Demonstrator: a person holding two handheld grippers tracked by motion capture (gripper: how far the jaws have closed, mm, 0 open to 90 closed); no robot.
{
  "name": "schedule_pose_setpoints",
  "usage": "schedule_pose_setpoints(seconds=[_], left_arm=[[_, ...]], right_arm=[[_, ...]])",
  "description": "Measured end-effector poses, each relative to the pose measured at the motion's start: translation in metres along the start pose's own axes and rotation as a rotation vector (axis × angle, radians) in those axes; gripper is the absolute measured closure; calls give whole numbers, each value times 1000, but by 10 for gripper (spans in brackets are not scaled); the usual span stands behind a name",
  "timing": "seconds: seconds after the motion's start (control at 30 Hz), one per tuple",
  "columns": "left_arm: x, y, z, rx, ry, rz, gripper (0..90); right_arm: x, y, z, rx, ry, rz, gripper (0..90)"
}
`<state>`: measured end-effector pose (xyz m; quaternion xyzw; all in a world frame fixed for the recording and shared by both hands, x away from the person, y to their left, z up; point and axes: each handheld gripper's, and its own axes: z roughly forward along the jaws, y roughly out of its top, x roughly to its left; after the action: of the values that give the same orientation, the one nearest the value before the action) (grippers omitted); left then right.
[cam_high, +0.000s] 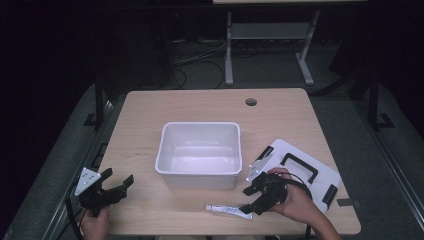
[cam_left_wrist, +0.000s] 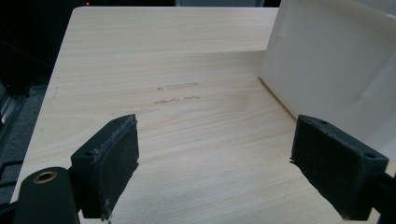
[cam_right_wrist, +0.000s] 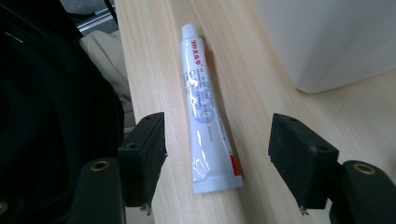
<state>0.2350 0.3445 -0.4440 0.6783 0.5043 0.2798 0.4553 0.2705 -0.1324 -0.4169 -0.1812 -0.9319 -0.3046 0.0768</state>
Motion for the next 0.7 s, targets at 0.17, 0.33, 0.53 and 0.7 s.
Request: schedule_pose_setpoints(seconds=[0.17, 0.33, 0.53, 0.7], left_arm=[[0, 0, 0, -1, 0, 4, 140], [0, 0, 0, -1, -1, 4, 140], [0, 0, 0, -1, 0, 6, 140], [0, 0, 0, -1, -1, 4, 140]], right_arm=[[4, 4, 7, 7, 7, -23, 368], [7, 6, 12, 11, 19, -34, 375], [10, 8, 22, 37, 23, -49, 391], [13, 10, 29, 50, 29, -59, 403]])
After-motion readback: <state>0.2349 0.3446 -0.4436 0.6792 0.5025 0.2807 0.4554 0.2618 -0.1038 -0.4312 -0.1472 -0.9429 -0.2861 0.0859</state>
